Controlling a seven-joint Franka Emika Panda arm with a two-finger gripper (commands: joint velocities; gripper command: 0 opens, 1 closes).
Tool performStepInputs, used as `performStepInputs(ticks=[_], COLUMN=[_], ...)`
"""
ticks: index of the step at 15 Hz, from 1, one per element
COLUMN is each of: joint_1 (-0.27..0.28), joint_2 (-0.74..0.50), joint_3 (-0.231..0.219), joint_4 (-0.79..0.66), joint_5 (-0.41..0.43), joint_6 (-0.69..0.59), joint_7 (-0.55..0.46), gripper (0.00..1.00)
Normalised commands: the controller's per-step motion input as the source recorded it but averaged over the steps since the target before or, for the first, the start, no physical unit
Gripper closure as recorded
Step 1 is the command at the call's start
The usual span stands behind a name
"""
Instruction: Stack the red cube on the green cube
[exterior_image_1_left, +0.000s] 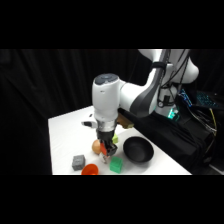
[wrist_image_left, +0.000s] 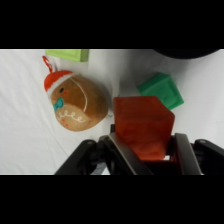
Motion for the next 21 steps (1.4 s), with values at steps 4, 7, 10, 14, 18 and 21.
performStepInputs(ticks=[4,7,10,14,18,21], joint_1=[0.052,0.034,0.017,0.016,0.035,0.041], joint_2=[0.10,0.10,0.11,0.11,0.09,0.05], joint_3=[0.016,0.014,0.012,0.012,0.017,0.020], joint_4=[0.16,0.13,0.12,0.12,0.12,0.10], joint_5=[-0.038,-0.037,-0.029,-0.020,-0.016,-0.012], joint_6=[0.01,0.03,0.06,0.08,0.09,0.07], joint_7=[-0.07,-0.07,-0.08,-0.08,-0.07,-0.05], gripper=[0.65,0.65,0.65,0.65,0.65,0.65])
